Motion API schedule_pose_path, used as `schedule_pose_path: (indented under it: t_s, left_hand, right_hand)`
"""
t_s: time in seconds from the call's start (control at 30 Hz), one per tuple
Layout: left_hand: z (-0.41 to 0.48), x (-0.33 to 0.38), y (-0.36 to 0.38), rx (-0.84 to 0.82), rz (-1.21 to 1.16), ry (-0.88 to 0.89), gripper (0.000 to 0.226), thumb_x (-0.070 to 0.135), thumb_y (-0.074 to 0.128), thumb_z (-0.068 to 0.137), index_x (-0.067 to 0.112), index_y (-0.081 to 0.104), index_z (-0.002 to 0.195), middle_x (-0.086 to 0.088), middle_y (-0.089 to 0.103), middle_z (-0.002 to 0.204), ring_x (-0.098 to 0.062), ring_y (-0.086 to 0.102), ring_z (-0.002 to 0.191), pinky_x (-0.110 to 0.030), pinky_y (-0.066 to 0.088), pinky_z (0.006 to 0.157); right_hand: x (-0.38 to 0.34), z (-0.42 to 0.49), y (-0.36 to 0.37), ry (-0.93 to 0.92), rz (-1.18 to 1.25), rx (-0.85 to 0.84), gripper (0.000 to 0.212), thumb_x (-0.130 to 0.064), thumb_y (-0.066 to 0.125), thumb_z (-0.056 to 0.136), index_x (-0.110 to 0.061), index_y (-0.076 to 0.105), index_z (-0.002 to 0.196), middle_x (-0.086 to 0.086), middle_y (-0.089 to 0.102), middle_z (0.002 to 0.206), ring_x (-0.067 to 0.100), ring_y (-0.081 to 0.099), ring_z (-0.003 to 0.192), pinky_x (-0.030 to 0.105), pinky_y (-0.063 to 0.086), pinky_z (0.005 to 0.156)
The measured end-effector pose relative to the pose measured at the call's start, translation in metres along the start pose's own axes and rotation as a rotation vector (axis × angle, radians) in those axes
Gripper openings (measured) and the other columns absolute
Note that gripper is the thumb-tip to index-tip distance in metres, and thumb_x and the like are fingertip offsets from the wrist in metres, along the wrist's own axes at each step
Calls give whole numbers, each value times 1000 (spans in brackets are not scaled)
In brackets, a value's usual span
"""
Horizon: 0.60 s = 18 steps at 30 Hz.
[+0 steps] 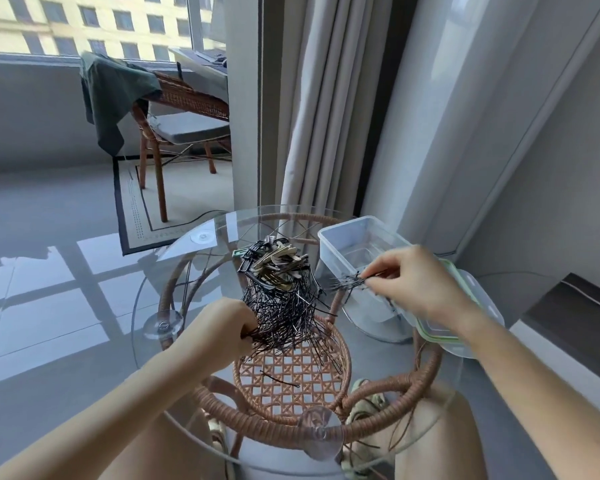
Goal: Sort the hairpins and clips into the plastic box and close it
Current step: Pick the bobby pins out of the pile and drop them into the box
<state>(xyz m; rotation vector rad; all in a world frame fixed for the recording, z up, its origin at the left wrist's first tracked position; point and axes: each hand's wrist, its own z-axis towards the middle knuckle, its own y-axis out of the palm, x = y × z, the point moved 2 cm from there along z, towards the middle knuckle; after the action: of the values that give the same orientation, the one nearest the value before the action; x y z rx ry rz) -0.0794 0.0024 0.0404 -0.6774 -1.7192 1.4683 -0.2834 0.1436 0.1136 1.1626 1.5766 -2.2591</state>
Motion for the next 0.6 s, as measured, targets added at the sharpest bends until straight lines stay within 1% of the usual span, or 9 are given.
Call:
schedule_pose_path:
  t_s: [0.1, 0.17, 0.23, 0.3, 0.37, 0.43, 0.5, 0.6]
  left_hand:
    - [2, -1, -3, -5, 0, -2, 34, 9, 52, 77, 17, 36, 48, 3, 39, 51, -10, 38, 48, -18, 35, 48]
    - [3, 0, -4, -7, -5, -8, 31, 10, 54, 77, 16, 41, 50, 4, 41, 52, -9, 39, 48, -17, 34, 47]
    - [4, 0, -7, -12, -7, -13, 22, 10, 55, 78, 13, 49, 57, 4, 42, 54, -11, 41, 50, -19, 37, 49]
    - [4, 2, -8, -17, -15, -15, 20, 11, 55, 78, 12, 50, 59, 3, 42, 54, -11, 39, 50, -19, 37, 49]
    - [5, 2, -10, -16, -24, -14, 22, 11, 55, 78, 12, 47, 58, 2, 40, 53, -10, 37, 49, -18, 34, 48]
    - [5, 2, -11, -10, -31, -11, 22, 11, 56, 78, 12, 47, 58, 2, 42, 55, -11, 37, 49, -18, 33, 48]
    - [5, 2, -13, -6, -35, -17, 18, 13, 56, 78, 12, 52, 60, 2, 47, 59, -13, 39, 51, -19, 35, 49]
    - [3, 1, -17, 34, -45, -25, 15, 14, 57, 78, 8, 62, 65, 2, 50, 59, -13, 41, 52, -19, 40, 54]
  right_hand:
    - [6, 19, -36, 101, -16, -19, 12, -1, 66, 73, -12, 72, 74, 2, 67, 58, 7, 50, 38, 16, 37, 36]
    - [13, 35, -51, 180, -42, -71, 12, 7, 64, 73, -2, 71, 76, 12, 64, 57, 8, 44, 33, 16, 35, 32]
    - [21, 50, -53, 276, -96, -167, 10, 11, 63, 73, 6, 70, 78, 12, 61, 54, 6, 43, 29, 15, 35, 31]
    - [31, 63, -46, 377, -141, -268, 9, 11, 65, 74, 10, 69, 81, 8, 60, 48, 6, 45, 29, 15, 36, 32]
    - [42, 74, -34, 449, -160, -344, 10, 10, 67, 74, 10, 69, 83, 7, 61, 48, 7, 50, 32, 15, 38, 34]
    - [50, 81, -21, 478, -177, -390, 6, 5, 69, 75, 2, 70, 80, 7, 64, 58, 9, 55, 42, 17, 42, 38]
    - [55, 83, -12, 468, -176, -401, 7, 1, 71, 75, -3, 71, 81, 9, 67, 67, 13, 59, 53, 18, 46, 42]
    - [60, 80, -6, 440, -180, -390, 16, 1, 68, 77, 0, 69, 93, 9, 67, 69, 16, 63, 59, 21, 51, 48]
